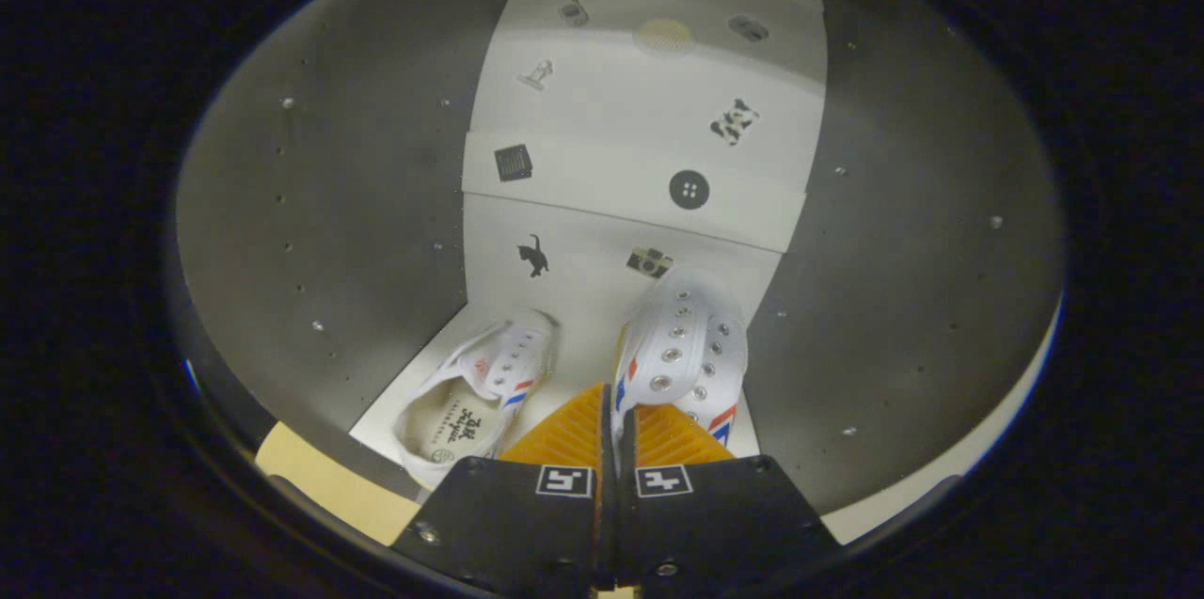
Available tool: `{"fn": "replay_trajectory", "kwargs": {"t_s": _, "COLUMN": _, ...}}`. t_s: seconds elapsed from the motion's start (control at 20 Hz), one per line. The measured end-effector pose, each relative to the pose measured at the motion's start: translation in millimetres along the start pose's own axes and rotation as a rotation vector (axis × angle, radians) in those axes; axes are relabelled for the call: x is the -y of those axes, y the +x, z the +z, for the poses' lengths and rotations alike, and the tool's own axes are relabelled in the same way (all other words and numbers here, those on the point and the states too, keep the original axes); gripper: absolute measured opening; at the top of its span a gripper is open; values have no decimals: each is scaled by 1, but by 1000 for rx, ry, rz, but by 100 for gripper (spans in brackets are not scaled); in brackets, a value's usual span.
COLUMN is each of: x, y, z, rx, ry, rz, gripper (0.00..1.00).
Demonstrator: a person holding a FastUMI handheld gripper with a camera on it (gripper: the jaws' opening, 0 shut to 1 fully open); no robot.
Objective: Open the shoe cabinet door, grab the shoes and put them into the shoe cabinet, then close the shoe cabinet door.
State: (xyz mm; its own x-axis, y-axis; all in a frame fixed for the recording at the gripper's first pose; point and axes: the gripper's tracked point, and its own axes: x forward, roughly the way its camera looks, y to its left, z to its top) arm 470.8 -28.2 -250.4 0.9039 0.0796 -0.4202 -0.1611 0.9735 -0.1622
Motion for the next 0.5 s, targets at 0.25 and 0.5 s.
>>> {"fn": "replay_trajectory", "kwargs": {"t_s": 0.25, "x": -15, "y": 53, "z": -39, "rx": -130, "ry": 42, "rz": 57, "gripper": 6}}
{"fn": "replay_trajectory", "kwargs": {"t_s": 0.5, "x": -9, "y": 51, "z": -38, "rx": -101, "ry": -39, "rz": -18, "gripper": 24}}
